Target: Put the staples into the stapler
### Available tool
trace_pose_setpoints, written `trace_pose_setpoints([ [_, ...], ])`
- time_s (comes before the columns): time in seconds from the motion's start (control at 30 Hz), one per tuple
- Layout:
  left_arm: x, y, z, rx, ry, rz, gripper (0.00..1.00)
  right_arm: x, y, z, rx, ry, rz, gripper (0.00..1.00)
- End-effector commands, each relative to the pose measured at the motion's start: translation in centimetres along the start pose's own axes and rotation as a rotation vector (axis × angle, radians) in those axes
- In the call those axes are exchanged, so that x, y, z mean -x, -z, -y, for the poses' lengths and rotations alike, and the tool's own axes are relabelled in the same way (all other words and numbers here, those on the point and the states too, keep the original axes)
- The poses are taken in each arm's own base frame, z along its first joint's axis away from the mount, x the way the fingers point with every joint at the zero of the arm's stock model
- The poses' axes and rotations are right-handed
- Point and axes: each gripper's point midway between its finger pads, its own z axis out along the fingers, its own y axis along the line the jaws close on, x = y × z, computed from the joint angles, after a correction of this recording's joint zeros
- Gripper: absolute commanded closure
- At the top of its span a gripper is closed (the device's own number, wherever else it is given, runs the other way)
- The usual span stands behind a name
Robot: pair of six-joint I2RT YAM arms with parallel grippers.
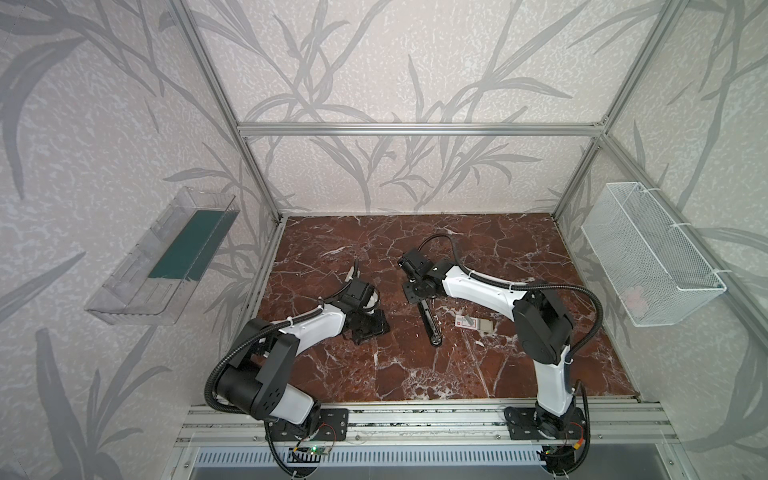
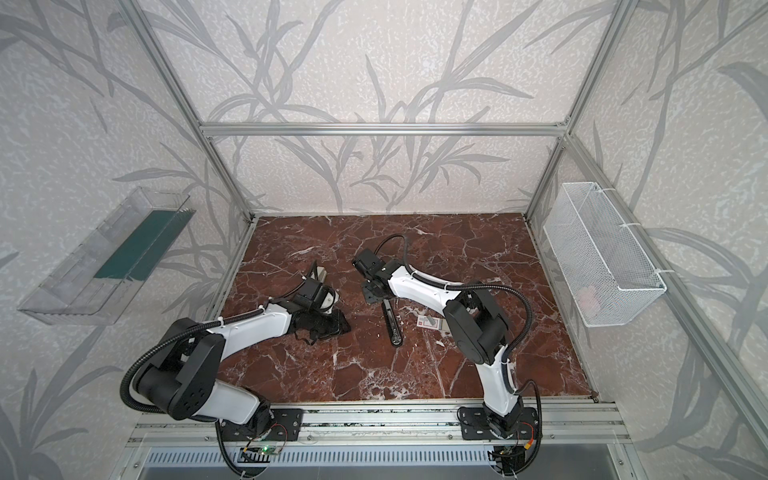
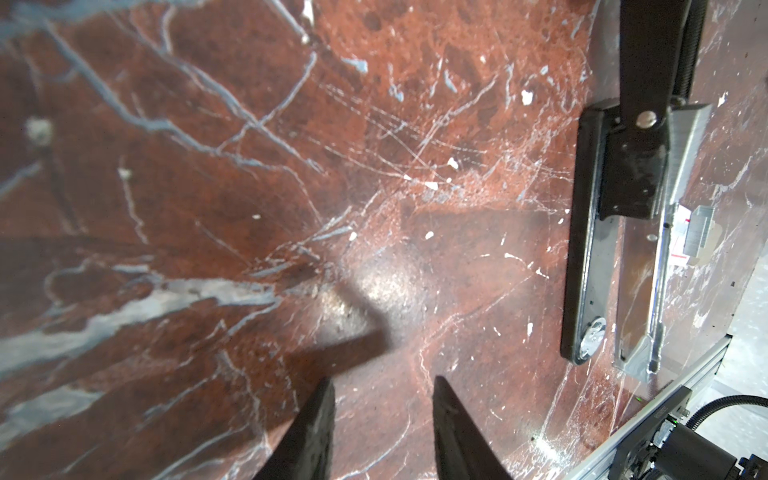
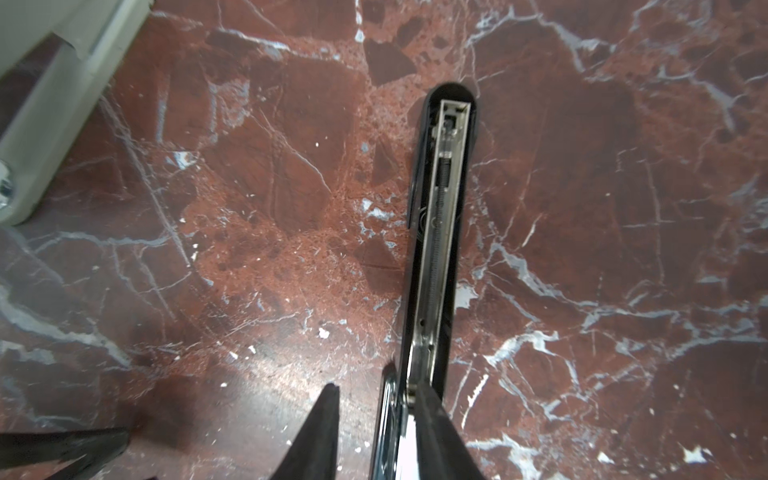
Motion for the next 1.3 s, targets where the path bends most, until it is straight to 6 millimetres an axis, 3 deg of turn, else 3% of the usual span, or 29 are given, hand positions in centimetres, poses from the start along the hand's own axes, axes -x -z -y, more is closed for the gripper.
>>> trace_pose_setpoints([
  [0.0,-0.2,0.1,-0.6,0.020,0.005,-0.003,0.59,-0.3,-0.8,0.1,0.005,0.012,-0.033,0.66],
  [0.7,-0.2,-0.2,-0.7,0.022,0.009,-0.010,0.59,-2.5,-1.2,0.7,0.000,-0.012,-0.089,0.66],
  [1.27,-0.1,-0.6,-0.5,0.016,0.011,-0.020,0.59,-5.3,1.8,1.3,0.020,-0.054,-0.097,0.68],
])
